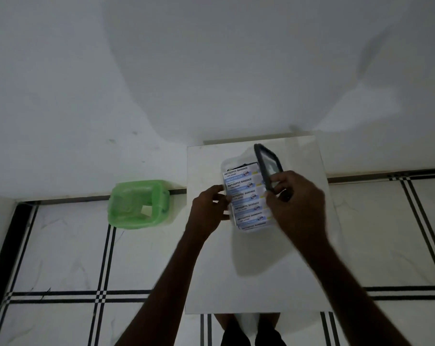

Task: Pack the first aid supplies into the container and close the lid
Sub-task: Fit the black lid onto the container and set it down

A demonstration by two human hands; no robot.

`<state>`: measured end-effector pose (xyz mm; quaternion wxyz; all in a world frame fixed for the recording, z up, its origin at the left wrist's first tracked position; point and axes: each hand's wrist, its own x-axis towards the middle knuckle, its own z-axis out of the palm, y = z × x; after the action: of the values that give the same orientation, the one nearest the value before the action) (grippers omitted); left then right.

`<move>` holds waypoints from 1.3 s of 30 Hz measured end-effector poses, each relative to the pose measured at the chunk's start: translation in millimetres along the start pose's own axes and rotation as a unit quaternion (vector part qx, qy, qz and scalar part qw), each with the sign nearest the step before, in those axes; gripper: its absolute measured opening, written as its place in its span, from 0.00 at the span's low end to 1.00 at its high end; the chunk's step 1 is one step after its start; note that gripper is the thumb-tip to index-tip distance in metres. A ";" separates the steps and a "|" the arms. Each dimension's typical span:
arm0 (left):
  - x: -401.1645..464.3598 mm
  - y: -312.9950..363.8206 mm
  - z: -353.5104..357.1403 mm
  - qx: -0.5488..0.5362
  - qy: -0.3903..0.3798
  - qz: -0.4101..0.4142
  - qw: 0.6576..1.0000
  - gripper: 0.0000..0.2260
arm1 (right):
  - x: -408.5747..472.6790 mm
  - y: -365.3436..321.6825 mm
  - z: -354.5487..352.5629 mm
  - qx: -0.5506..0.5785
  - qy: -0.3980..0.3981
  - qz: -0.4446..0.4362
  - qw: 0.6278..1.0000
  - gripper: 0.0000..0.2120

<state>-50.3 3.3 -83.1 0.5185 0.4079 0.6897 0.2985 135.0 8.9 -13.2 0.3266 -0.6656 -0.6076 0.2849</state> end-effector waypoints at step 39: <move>9.0 15.5 0.5 -0.037 0.109 -0.042 0.992 0.10 | 58.5 68.5 21.1 -0.044 -0.133 0.132 0.981 0.08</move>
<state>-47.0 18.7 -74.5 0.4670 0.3243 0.7472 0.3441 167.1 65.7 -78.8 0.1729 -0.7093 -0.5647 0.3849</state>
